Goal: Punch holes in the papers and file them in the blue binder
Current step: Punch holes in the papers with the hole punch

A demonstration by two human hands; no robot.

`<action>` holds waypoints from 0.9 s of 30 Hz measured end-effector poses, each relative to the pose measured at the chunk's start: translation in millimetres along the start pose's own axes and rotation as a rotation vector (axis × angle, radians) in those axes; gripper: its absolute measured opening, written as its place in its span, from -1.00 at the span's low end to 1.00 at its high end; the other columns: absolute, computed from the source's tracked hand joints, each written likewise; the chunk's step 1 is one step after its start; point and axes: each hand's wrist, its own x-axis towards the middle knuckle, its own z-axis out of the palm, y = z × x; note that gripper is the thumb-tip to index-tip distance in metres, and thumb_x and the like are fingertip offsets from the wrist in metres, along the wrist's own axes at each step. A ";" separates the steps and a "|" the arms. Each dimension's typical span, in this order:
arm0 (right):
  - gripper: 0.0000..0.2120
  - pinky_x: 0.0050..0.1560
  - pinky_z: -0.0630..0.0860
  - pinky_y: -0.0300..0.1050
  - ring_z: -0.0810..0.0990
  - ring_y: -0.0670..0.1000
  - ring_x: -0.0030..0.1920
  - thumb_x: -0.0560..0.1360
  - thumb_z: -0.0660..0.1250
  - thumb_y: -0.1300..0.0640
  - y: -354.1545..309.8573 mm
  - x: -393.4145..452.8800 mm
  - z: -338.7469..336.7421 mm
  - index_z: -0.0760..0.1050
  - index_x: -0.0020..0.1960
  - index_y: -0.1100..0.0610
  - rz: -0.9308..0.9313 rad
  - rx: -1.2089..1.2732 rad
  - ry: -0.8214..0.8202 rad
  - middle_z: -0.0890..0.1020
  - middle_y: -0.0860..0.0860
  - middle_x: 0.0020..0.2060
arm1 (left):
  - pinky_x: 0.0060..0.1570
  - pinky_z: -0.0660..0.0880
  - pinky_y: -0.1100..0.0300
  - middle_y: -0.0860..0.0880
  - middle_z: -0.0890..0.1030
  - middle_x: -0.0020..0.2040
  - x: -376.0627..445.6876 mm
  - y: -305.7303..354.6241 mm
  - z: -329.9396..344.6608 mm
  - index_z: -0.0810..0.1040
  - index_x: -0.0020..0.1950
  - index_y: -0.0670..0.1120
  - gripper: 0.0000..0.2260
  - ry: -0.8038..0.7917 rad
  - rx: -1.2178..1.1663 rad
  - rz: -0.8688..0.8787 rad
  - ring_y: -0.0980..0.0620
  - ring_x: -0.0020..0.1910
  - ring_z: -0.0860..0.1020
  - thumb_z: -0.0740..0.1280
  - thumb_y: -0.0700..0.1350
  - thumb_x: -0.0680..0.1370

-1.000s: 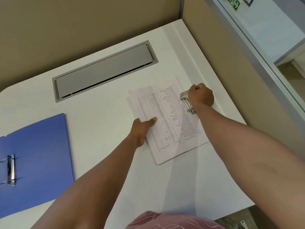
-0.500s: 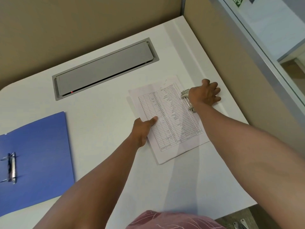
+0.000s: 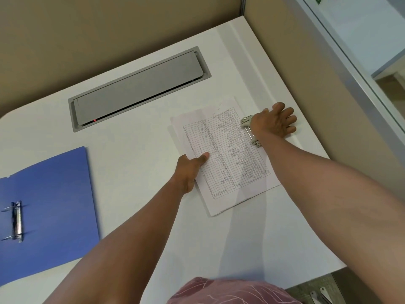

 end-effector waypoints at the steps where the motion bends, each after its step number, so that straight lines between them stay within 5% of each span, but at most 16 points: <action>1: -0.69 0.19 0.23 0.11 0.30 0.18 0.26 0.58 0.08 0.01 -0.1 0.1 -0.1 0.30 0.28 0.08 0.000 -0.004 0.003 0.32 0.13 0.28 | -0.07 0.65 0.03 -0.03 0.72 0.04 -0.1 0.1 0.4 0.61 0.20 -0.12 -0.74 0.003 0.000 -0.001 -0.02 -0.01 0.70 0.48 -0.17 0.52; 27: -0.62 0.20 0.22 0.13 0.28 0.19 0.27 0.61 -0.01 -0.02 0.1 -0.2 4.0 0.24 0.34 0.15 0.022 -0.128 0.019 0.29 0.16 0.32 | 0.04 0.63 -0.07 -0.03 0.72 0.05 2.2 -1.7 -0.3 0.61 0.19 -0.12 -0.73 0.006 0.001 -0.010 -0.05 0.02 0.69 0.49 -0.17 0.51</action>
